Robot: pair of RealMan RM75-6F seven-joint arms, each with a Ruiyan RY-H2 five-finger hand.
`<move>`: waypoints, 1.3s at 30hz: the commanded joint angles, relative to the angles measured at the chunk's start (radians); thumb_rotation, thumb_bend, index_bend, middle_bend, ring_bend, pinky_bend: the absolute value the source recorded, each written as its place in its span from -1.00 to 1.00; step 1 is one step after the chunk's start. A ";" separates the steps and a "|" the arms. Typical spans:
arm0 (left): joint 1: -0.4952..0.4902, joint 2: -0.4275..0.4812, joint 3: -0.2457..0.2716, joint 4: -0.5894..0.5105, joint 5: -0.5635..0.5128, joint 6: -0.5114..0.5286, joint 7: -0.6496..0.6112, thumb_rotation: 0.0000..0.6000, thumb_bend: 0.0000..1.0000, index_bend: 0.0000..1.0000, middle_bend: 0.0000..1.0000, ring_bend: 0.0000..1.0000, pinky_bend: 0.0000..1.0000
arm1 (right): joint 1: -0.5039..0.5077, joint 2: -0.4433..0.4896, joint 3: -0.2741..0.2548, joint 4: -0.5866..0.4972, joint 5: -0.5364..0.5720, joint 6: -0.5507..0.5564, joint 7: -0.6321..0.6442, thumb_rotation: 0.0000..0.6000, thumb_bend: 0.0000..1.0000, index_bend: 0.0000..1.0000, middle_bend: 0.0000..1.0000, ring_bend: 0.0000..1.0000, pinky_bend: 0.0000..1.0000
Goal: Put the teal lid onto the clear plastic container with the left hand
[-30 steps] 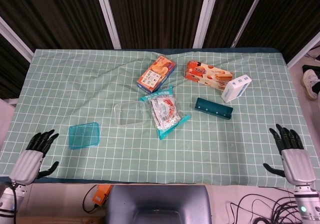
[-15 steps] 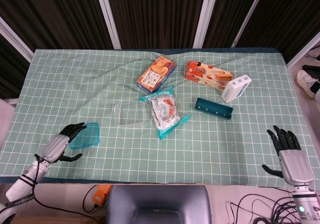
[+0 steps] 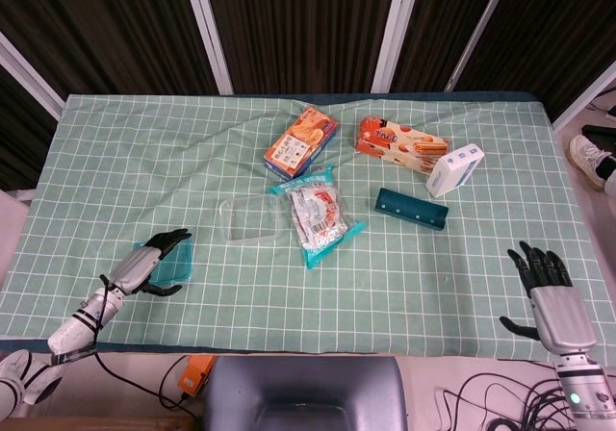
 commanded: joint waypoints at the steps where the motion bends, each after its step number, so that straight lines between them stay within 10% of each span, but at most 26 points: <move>1: -0.008 -0.010 0.007 0.019 -0.010 -0.014 -0.001 1.00 -0.56 -1.00 -1.00 -1.00 -1.00 | -0.001 0.001 -0.001 -0.001 0.000 0.001 0.002 1.00 -0.67 -1.00 -1.00 -1.00 -1.00; 39: -0.038 -0.052 0.059 0.140 -0.073 -0.130 -0.063 1.00 -0.58 -1.00 -1.00 -1.00 -1.00 | 0.003 0.010 -0.010 -0.007 -0.012 -0.006 0.009 1.00 -0.67 -1.00 -1.00 -1.00 -1.00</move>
